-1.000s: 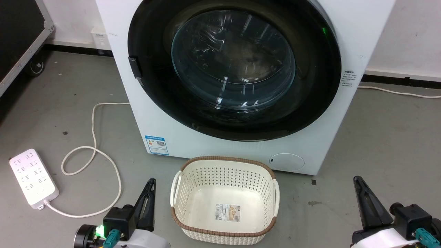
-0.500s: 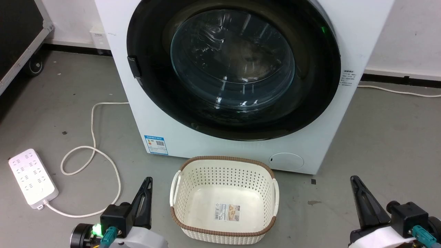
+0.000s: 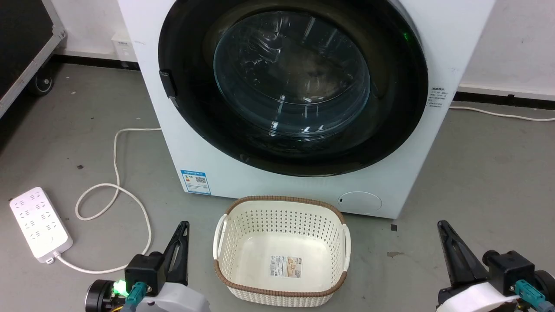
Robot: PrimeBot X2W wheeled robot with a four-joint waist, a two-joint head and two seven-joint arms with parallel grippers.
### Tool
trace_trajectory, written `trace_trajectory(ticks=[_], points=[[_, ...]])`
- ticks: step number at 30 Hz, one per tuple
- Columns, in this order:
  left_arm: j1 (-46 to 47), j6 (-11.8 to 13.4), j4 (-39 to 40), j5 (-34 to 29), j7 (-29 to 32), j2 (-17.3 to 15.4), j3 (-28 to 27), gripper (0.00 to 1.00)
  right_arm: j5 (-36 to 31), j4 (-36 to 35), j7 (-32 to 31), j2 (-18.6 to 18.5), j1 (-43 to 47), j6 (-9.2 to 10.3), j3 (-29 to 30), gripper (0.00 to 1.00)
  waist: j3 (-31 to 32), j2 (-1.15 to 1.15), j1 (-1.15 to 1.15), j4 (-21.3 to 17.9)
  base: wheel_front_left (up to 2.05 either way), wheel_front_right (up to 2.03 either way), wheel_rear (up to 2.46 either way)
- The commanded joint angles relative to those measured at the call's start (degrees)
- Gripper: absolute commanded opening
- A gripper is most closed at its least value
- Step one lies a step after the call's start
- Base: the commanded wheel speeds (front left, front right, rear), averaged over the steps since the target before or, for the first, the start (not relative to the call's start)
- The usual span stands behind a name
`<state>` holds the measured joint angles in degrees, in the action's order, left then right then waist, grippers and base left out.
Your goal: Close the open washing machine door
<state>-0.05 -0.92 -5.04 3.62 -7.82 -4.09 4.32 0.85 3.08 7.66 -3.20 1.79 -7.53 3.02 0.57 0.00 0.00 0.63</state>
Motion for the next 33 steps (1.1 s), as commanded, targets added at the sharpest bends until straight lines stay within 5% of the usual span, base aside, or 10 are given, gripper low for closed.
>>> trace_trajectory(ticks=[1, 33], points=[[0.02, 0.31, 0.34, -0.31, 0.32, 0.21, -0.32, 0.00, -0.40, -0.41, -0.14, 0.16, -0.69, 0.02, -0.19, 0.00, -0.01, 0.00, 0.00, 0.00, 0.00, 0.00, 0.00], [0.03, 0.63, 2.84, -2.07, 4.31, 0.74, -2.45, 0.00, -0.64, -1.83, -4.14, 0.25, -1.27, 0.03, -1.69, 0.00, -0.31, 0.00, 0.00, -0.34, 0.00, 0.00, 0.00]])
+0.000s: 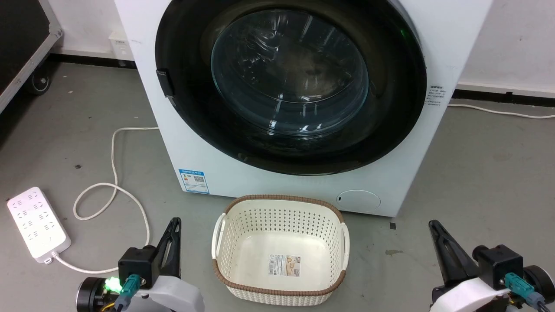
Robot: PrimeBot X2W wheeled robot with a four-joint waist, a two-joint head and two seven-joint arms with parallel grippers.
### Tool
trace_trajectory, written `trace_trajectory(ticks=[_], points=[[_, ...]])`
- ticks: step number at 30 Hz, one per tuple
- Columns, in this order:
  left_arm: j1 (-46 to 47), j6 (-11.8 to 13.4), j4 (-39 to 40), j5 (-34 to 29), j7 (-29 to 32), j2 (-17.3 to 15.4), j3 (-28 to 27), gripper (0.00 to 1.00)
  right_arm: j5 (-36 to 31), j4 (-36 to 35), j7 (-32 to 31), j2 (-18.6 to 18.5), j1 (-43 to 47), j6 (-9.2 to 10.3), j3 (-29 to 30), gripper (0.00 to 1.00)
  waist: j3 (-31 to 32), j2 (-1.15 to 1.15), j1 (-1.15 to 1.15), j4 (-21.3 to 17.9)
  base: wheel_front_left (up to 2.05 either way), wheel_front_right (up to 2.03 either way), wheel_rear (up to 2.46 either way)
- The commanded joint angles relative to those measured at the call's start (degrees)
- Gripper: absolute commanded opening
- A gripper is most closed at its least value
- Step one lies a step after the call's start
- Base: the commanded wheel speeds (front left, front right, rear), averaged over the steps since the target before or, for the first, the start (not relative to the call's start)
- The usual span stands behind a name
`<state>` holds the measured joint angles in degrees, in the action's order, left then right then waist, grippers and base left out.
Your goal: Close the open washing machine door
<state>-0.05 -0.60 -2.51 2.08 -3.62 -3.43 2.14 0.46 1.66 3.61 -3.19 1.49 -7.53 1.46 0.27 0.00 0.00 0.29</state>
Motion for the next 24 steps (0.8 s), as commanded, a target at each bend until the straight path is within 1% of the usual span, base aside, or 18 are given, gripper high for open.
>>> trace_trajectory(ticks=[1, 24], points=[[0.03, 0.32, 0.38, -0.58, 0.23, 0.10, -0.32, 0.00, -0.25, -0.46, -0.20, 0.24, -0.98, 0.03, -0.18, 0.00, -0.01, 0.00, 0.00, -0.01, 0.00, 0.00, 0.00], [0.04, 0.54, 2.07, -1.77, 2.92, 0.46, -1.76, 0.00, -0.41, -1.42, -2.91, 0.30, -1.38, 0.04, -1.19, 0.00, -0.21, 0.00, 0.00, -0.23, 0.00, 0.00, 0.00]])
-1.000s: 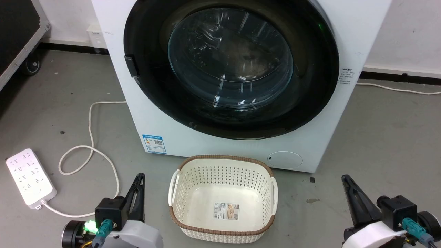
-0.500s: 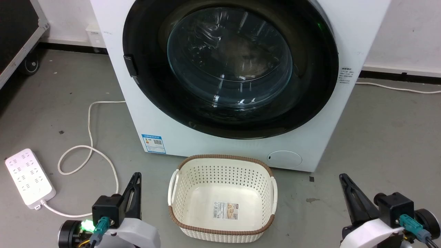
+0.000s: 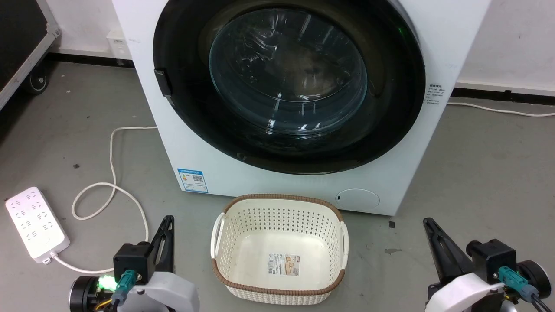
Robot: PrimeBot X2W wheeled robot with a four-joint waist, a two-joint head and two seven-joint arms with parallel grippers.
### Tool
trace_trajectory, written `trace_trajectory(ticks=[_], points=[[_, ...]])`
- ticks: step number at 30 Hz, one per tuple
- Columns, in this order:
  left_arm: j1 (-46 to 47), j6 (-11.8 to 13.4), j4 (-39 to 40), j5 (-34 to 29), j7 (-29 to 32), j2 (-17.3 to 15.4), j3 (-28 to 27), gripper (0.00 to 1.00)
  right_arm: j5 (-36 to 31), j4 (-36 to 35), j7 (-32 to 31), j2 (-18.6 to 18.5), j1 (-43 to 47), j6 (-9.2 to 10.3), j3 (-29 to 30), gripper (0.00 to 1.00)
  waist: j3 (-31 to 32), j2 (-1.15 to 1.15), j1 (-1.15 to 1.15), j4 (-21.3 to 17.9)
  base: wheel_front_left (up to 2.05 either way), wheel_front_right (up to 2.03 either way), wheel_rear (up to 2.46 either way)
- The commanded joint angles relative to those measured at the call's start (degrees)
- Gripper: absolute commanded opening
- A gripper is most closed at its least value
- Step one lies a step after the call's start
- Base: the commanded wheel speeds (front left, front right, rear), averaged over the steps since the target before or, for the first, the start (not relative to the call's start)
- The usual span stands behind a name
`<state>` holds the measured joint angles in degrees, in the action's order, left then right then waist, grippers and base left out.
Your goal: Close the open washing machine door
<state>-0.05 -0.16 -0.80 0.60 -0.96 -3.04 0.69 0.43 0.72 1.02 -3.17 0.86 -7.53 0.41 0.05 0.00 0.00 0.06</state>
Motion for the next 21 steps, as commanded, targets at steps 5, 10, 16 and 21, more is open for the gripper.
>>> trace_trajectory(ticks=[5, 10, 16, 21], points=[[0.05, 0.15, 0.73, -0.55, 0.85, 0.14, -0.63, 0.00, -0.43, -0.68, -0.90, 0.29, -0.84, 0.04, -0.37, 0.00, -0.05, 0.00, 0.00, -0.05, 0.00, 0.00, 0.00], [0.05, 0.16, 0.80, -0.60, 0.96, 0.16, -0.69, 0.00, -0.43, -0.72, -1.02, 0.29, -0.86, 0.04, -0.41, 0.00, -0.05, 0.00, 0.00, -0.06, 0.00, 0.00, 0.00], [0.05, 0.16, 0.80, -0.60, 0.96, 0.16, -0.69, 0.00, -0.43, -0.72, -1.02, 0.29, -0.86, 0.04, -0.41, 0.00, -0.05, 0.00, 0.00, -0.06, 0.00, 0.00, 0.00], [0.05, 0.16, 0.80, -0.60, 0.96, 0.16, -0.69, 0.00, -0.43, -0.72, -1.02, 0.29, -0.86, 0.04, -0.41, 0.00, -0.05, 0.00, 0.00, -0.06, 0.00, 0.00, 0.00]])
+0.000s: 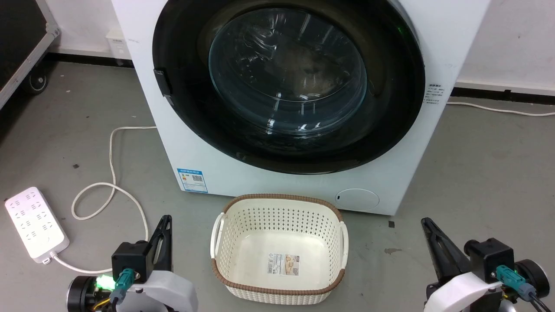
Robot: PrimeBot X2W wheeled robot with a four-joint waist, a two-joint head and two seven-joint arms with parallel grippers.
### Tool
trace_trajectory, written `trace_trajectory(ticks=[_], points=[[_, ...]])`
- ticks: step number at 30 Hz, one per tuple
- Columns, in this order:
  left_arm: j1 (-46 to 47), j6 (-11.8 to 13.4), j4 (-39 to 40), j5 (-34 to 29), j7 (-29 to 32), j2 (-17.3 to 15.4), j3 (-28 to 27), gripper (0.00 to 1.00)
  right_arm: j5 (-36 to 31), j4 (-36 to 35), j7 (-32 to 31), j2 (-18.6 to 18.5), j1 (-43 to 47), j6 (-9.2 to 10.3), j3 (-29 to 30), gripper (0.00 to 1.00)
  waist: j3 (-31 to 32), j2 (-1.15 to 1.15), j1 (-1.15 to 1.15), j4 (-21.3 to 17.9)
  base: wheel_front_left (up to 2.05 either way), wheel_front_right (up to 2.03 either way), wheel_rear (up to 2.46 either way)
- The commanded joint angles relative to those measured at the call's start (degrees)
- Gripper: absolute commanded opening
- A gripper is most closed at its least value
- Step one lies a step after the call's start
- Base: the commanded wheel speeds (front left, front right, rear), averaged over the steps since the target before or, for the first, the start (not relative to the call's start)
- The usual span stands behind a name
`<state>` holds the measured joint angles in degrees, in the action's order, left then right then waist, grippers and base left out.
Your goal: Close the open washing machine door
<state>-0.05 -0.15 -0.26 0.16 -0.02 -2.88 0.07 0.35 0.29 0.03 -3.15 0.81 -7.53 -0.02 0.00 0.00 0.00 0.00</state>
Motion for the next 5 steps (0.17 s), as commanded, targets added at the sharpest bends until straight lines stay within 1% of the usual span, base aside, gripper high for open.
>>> trace_trajectory(ticks=[1, 5], points=[[0.05, 0.15, 0.26, -0.16, 0.02, 0.01, -0.07, 0.00, -0.35, -0.29, -0.03, 0.27, -0.81, 0.04, 0.02, 0.00, 0.00, 0.00, 0.00, 0.00, 0.00, 0.00, 0.00], [0.05, 0.15, 0.26, -0.16, 0.02, 0.01, -0.07, 0.00, -0.35, -0.29, -0.03, 0.27, -0.81, 0.04, 0.02, 0.00, 0.00, 0.00, 0.00, 0.00, 0.00, 0.00, 0.00]])
